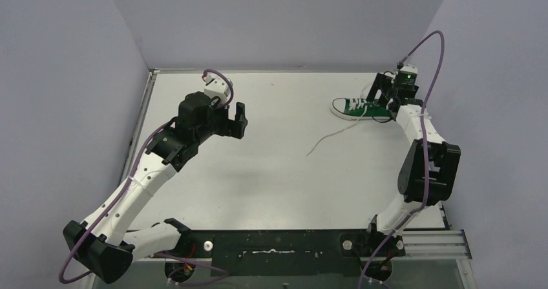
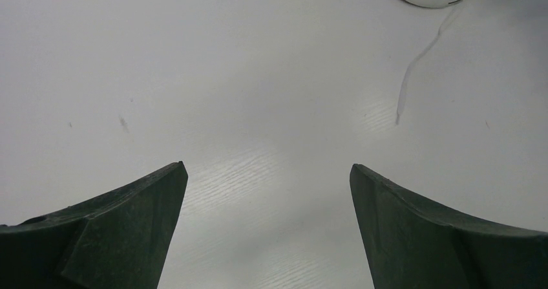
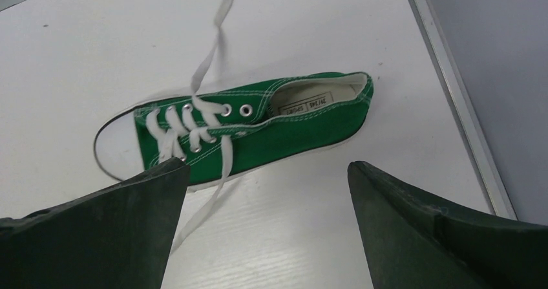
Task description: Tie the shoes
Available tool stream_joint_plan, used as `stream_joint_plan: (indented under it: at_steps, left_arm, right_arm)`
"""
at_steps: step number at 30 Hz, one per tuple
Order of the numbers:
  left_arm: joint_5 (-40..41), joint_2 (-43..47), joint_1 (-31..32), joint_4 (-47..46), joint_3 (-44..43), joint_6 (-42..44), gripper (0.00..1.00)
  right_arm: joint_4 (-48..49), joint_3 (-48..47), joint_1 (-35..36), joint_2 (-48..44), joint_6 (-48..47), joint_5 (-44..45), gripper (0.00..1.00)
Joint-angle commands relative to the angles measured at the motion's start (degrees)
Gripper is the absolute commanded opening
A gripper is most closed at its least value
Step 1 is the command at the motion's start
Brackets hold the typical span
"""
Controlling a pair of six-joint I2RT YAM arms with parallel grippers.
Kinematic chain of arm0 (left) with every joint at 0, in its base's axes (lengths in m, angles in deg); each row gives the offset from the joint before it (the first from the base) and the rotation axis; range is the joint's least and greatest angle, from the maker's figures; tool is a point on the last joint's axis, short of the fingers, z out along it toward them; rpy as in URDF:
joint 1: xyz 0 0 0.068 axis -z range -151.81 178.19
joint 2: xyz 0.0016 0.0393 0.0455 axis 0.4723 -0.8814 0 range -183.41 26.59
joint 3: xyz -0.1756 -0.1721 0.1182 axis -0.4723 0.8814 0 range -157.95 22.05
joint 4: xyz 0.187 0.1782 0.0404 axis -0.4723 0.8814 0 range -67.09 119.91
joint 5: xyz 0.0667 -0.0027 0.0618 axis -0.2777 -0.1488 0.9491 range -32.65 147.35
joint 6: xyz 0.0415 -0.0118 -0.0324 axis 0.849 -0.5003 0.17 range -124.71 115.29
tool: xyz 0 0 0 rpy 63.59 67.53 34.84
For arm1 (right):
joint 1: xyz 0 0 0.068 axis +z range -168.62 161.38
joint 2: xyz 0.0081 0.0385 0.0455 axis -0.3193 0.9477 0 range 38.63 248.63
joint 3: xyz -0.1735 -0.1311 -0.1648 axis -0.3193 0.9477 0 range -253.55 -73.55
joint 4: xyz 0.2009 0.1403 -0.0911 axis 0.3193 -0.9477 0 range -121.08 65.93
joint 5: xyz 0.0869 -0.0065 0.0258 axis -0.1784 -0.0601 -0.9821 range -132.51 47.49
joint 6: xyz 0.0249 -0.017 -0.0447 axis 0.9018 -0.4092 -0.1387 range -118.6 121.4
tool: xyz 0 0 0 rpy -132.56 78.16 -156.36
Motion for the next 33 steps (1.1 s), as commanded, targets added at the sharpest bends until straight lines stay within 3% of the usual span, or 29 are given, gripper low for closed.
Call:
stream_joint_plan:
  at_steps: [1,7,13,17,27,33]
  left_arm:
    - [2.8,1.1,3.8,-2.6,-2.0,2.0,0.97]
    - [3.3,-0.1,9.6,-2.7,-1.3,2.9,0.97]
    - [5.8,-0.6,13.4,-2.4,-1.3,4.3,0.97]
    - [6.4,-0.4,14.0,-2.5,-1.2,4.3,0.97]
    - [5.2,1.8,14.0,-3.6,-0.2,2.7,0.97]
    - [4.2,3.0,13.5,-4.6,0.8,1.8,0.97]
  right_arm:
    - [3.8,-8.6,-3.6,6.8,-1.9,-4.8,0.99]
    - [0.7,-22.8,-5.9,19.8,-2.9,-7.0,0.99]
    - [-11.2,-41.7,-6.1,34.4,-1.0,-9.2,1.00]
    - [-17.8,-49.5,-6.3,40.5,2.4,-12.1,0.99]
    - [-26.7,-43.9,-6.1,39.4,9.6,-24.0,0.92]
    - [-23.3,-27.3,-2.3,30.8,12.9,-23.9,0.91]
